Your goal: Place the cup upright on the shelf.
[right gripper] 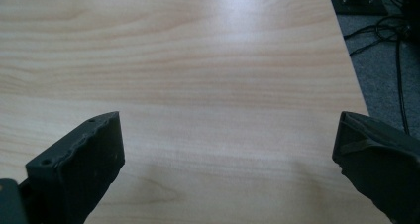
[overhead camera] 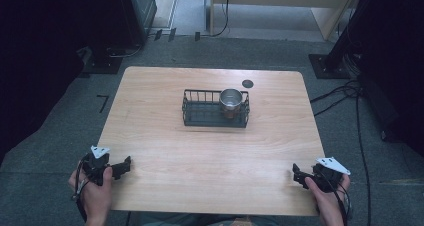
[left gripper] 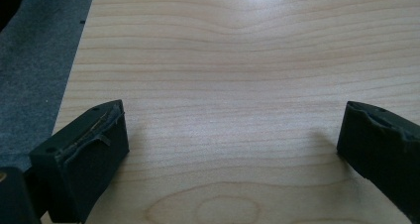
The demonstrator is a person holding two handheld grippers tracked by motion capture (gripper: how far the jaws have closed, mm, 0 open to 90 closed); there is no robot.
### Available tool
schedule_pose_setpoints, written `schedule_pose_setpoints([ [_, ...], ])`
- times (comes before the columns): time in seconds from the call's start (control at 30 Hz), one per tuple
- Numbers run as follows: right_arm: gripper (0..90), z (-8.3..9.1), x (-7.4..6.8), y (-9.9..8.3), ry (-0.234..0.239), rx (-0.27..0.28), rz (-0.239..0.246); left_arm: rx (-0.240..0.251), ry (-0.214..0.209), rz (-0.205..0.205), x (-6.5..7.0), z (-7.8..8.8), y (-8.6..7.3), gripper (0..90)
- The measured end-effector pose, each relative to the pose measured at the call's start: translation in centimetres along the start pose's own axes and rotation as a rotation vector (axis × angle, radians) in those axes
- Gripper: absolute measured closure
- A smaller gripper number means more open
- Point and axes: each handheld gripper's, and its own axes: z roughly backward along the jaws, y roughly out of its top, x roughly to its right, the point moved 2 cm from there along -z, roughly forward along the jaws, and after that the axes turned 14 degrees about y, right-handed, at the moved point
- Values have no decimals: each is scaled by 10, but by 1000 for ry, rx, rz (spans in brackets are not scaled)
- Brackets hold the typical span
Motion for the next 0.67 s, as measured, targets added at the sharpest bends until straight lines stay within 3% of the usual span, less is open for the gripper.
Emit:
schedule_pose_setpoints([
  [0.1, 0, -6, 0, -6, -22, -30, 22, -2, 0, -1, 0, 0, 0, 0],
  [0.2, 0, -8, 2, -6, 1, -65, 3, -1, 0, 0, 0, 0, 0, 0],
  [0.67, 0, -9, 3, -5, 6, -66, 11, -2, -1, -2, 0, 0, 0, 0],
])
